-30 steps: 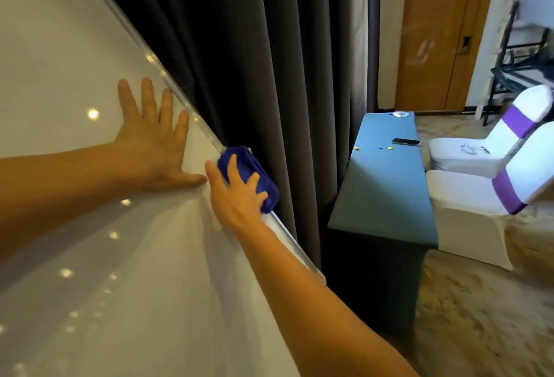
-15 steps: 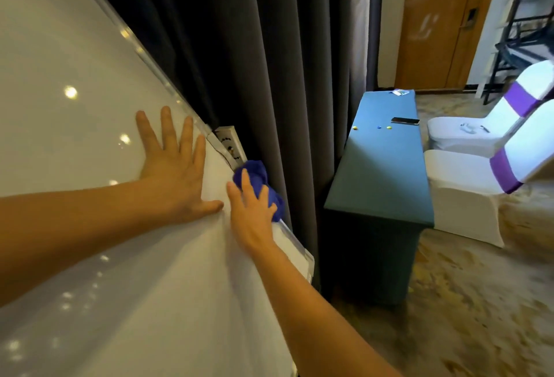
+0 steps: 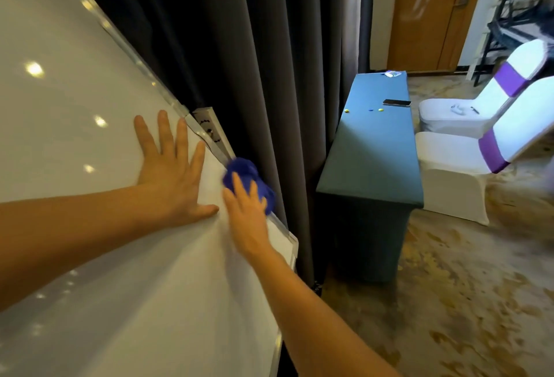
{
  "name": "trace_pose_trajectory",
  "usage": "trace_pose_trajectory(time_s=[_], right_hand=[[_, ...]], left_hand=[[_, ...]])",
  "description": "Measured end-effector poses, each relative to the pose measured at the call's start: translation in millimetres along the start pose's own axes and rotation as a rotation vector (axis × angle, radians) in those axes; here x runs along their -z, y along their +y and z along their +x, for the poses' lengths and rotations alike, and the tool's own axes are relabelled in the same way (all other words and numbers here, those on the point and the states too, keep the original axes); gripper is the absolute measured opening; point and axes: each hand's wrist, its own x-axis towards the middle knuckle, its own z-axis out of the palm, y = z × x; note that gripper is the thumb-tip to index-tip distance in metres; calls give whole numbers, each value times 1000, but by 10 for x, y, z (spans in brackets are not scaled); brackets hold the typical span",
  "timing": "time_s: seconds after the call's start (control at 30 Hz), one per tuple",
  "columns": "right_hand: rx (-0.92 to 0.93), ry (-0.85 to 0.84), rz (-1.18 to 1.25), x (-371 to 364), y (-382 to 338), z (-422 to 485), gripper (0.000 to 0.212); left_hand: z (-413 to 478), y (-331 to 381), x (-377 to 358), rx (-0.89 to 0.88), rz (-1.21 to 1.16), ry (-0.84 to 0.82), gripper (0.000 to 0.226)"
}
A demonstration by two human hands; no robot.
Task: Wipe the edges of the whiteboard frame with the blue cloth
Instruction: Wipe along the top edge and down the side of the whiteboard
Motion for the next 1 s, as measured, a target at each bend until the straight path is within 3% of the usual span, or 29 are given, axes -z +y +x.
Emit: trace_pose_trajectory(time_s=[0.13,0.2,0.3,0.37,0.53,0.63,0.83,1.0], right_hand=[[203,-29,-72,-60,54,-79,54],[89,10,-89,117,390,-103,60],[-226,80,15,344,863,-158,63],[-287,85,59,352,872,-164,66],[33,-69,31,26,342,-40,64],[101,-41,-28,53,485,-40,60],[-383,109,163,260,1487,-199,68],[-477,245,401,295,1547,44,53]], left_hand=[[-19,-37,-22,2,20,4,125],[13,-51,-4,3,31,0,127],[22,-23,24,16,24,-45,129],[-3,27,15,10,27,-63,127],[-186,426,-42,-147,54,-111,119],[-275,667,-96,-137,77,-120,119],[-351,996,-203,-251,125,-124,123],[-340,1234,-278,-319,119,-124,124]])
